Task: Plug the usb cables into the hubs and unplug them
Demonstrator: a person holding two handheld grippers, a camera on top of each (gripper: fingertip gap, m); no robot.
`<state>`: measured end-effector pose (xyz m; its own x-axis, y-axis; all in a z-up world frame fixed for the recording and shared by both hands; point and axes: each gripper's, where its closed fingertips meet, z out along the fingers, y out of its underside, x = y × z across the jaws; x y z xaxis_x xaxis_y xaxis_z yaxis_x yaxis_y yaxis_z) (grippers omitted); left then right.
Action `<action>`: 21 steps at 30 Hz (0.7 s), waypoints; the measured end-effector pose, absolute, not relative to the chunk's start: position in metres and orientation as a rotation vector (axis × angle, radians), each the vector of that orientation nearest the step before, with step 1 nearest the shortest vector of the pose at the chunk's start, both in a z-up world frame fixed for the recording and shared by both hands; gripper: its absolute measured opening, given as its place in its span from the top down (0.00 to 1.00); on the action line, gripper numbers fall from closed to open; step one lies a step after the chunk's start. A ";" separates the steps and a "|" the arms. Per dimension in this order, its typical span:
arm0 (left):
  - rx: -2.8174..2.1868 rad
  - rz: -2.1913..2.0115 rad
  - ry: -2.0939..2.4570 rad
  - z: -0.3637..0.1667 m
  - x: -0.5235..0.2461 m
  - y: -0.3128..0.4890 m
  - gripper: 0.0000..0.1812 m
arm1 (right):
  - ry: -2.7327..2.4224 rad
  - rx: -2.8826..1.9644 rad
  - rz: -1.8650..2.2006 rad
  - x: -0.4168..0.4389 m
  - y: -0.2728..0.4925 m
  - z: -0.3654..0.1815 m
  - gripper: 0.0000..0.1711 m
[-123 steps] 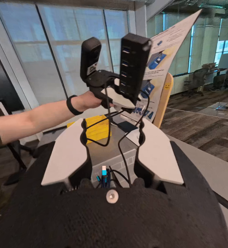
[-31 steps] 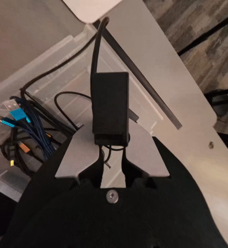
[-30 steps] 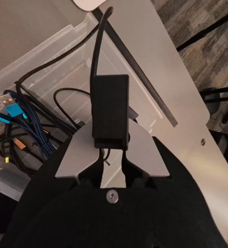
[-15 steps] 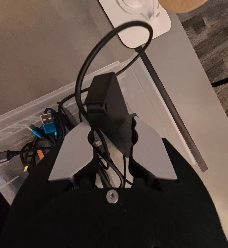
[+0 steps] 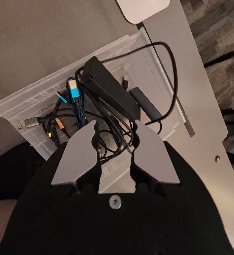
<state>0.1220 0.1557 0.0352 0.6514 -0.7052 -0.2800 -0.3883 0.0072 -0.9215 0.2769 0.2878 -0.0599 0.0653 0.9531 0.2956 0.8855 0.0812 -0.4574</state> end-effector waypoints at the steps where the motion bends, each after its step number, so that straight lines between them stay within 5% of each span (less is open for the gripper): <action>1: -1.620 -0.303 0.921 0.034 0.121 0.156 1.00 | -1.787 -1.878 0.108 0.286 0.292 -0.060 0.72; 12: -1.593 -0.142 0.783 0.077 0.081 0.113 1.00 | -1.326 -2.005 0.249 0.338 0.303 -0.012 0.73; 21: -1.676 0.002 0.393 0.102 0.040 0.030 1.00 | -1.010 -2.456 0.450 0.403 0.311 -0.100 0.75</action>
<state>0.0405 0.0300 0.1022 0.9400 -0.2548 -0.2269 -0.2567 -0.0902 -0.9623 0.4028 0.3110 -0.1000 0.6795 0.7226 -0.1269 0.5780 -0.6337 -0.5142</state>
